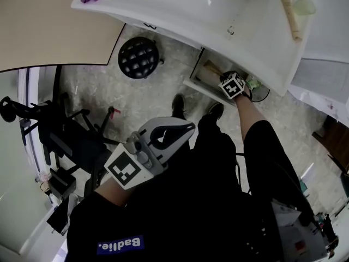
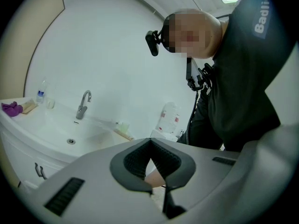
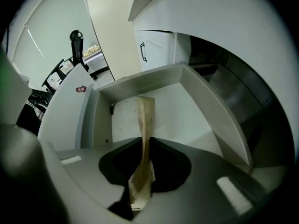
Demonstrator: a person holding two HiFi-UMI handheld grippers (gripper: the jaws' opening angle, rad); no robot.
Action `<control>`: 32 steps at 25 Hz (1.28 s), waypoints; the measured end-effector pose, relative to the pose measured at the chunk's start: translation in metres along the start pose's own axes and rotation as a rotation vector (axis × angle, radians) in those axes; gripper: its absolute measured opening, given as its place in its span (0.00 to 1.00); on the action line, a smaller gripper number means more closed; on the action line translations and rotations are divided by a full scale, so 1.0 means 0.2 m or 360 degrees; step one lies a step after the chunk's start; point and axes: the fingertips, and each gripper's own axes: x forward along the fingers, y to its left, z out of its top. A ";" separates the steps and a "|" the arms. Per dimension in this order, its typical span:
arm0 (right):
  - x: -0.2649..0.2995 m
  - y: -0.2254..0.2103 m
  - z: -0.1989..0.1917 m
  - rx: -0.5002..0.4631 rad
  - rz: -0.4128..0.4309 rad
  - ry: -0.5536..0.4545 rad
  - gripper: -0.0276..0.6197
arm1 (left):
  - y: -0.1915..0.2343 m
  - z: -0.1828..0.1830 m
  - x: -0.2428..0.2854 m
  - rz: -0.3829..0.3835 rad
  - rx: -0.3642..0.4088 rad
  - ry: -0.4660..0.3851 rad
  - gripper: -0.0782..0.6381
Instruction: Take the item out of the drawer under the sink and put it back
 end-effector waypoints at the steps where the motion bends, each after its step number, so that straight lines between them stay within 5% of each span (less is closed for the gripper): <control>1: 0.01 0.00 0.00 -0.0001 0.0003 0.0007 0.12 | 0.00 -0.02 0.00 0.0005 -0.0008 0.0010 0.12; 16: 0.05 0.06 0.00 0.0001 0.0083 0.0028 0.15 | -0.02 -0.08 -0.02 0.0010 -0.0002 0.0054 0.12; 32: -0.29 0.11 -0.06 0.0075 -0.0027 -0.0033 0.18 | -0.17 0.02 0.01 -0.0057 0.0009 0.0017 0.12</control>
